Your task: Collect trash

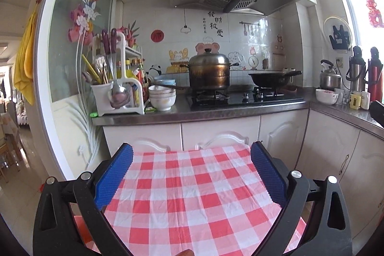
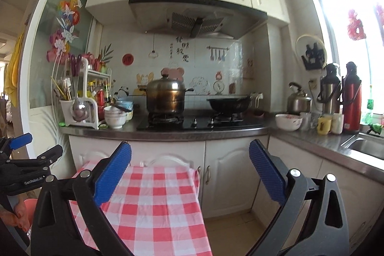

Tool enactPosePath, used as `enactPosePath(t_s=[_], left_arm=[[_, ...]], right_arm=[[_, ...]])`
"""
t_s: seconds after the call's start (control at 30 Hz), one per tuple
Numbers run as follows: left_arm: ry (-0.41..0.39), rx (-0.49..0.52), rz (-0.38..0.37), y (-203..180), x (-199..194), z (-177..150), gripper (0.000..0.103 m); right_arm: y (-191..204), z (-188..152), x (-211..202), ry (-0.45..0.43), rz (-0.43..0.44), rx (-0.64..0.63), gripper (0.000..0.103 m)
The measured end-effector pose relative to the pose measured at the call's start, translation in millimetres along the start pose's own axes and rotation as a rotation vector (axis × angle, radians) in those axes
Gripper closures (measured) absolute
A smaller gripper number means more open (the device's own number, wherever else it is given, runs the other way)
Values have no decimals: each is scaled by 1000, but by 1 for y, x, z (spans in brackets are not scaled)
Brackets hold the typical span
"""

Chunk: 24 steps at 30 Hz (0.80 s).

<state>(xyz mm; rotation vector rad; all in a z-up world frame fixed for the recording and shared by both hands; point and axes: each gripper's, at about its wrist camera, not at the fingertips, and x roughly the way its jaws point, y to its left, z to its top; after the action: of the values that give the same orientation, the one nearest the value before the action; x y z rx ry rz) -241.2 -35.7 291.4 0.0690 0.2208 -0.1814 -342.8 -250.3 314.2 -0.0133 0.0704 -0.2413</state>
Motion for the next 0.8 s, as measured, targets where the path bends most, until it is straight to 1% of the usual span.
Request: enactPosePath(t_s=[0.17, 0.33, 0.57, 0.8], left_arm=[[-35, 9, 43, -4, -12, 5, 5], [-51, 17, 79, -2, -21, 8, 5], [-82, 21, 131, 4, -30, 7, 5], [-84, 5, 148, 11, -30, 5, 5]], right_arm=[[-7, 11, -27, -65, -15, 5, 4], [-11, 19, -40, -100, -7, 22, 4], [-4, 22, -47, -114, 22, 16, 4], [5, 22, -45, -107, 42, 9, 4]])
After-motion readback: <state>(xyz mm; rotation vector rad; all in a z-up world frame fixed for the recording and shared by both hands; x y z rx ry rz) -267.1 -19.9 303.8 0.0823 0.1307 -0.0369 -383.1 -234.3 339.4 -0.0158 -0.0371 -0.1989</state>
